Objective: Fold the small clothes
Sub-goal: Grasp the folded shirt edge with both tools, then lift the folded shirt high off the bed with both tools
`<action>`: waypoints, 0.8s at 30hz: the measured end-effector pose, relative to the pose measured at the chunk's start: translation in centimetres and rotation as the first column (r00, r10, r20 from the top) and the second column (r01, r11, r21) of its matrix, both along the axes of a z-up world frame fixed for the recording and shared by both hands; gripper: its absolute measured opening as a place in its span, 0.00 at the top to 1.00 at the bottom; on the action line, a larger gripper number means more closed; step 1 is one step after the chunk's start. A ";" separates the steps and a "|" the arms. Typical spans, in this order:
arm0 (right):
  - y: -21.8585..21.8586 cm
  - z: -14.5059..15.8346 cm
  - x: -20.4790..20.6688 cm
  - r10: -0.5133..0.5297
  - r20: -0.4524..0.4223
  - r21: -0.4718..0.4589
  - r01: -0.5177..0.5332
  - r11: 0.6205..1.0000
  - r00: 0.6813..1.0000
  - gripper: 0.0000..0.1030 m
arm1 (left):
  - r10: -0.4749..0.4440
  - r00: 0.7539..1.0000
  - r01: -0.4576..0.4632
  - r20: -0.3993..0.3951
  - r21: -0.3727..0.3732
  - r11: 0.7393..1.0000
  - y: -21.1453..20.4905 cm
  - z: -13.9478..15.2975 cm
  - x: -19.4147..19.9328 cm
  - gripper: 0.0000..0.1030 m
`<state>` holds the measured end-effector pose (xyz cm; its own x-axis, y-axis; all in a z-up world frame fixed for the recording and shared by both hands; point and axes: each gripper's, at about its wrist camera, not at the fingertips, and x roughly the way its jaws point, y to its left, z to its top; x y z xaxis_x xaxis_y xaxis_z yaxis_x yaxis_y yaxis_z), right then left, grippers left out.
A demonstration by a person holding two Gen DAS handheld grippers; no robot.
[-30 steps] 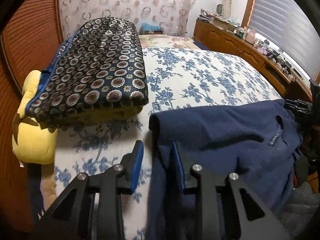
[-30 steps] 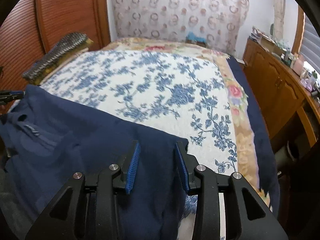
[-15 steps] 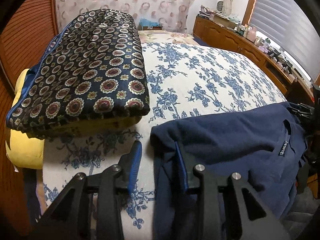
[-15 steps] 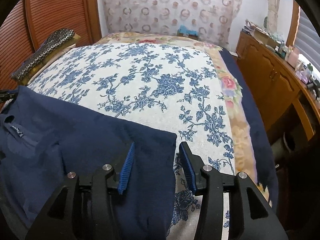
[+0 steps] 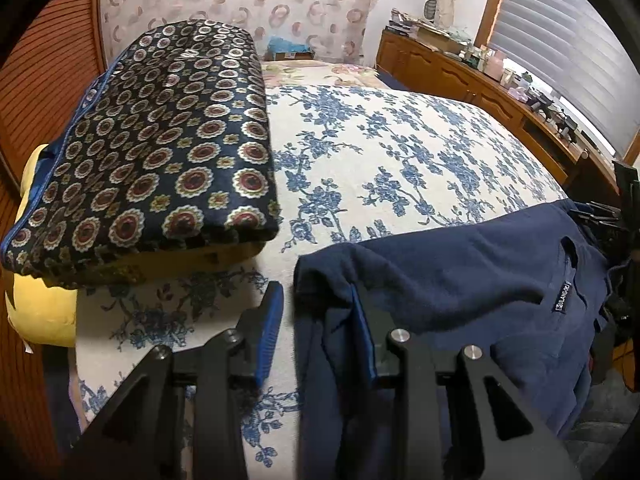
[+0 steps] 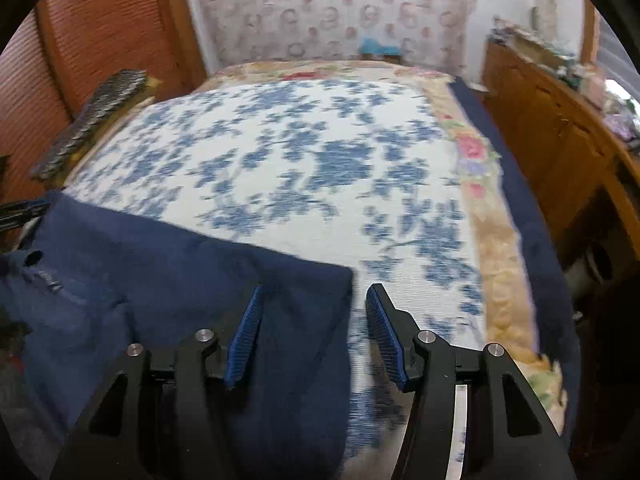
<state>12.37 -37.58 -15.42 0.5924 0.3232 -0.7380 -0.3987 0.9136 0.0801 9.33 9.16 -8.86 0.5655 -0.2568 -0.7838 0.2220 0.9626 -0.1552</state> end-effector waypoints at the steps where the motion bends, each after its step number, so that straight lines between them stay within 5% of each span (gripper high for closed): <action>1: 0.3 0.0 -0.1 0.010 0.006 -0.012 -0.010 1.000 1.000 0.53 | -0.010 1.000 0.010 0.003 0.000 1.000 -0.3 0.0 0.0 0.71; 3: 0.7 -0.1 -0.4 0.046 0.006 0.000 -0.046 0.999 0.999 0.74 | -0.037 0.999 0.038 0.008 -0.007 0.999 -0.8 0.0 -0.2 0.87; 6: 1.2 0.0 -1.2 0.100 0.009 0.035 -0.100 0.994 0.995 0.89 | -0.050 0.998 0.050 0.041 0.005 0.999 -1.5 0.4 -1.1 0.94; 14: 1.9 7.4 -7.7 0.145 0.181 0.113 -0.167 0.979 0.973 0.92 | -0.011 0.963 0.060 0.270 -0.174 0.983 -1.6 9.1 -7.8 0.95; 19: 1.8 14.5 -12.3 0.157 0.329 0.111 -0.203 0.973 0.931 0.92 | -0.004 0.895 0.095 0.446 -0.182 0.979 -2.1 16.3 -11.9 0.95; 24: 1.7 22.2 -16.8 0.148 0.505 0.099 -0.227 0.969 0.850 0.92 | -0.002 0.818 0.153 0.576 -0.215 0.965 -1.4 22.9 -14.6 0.95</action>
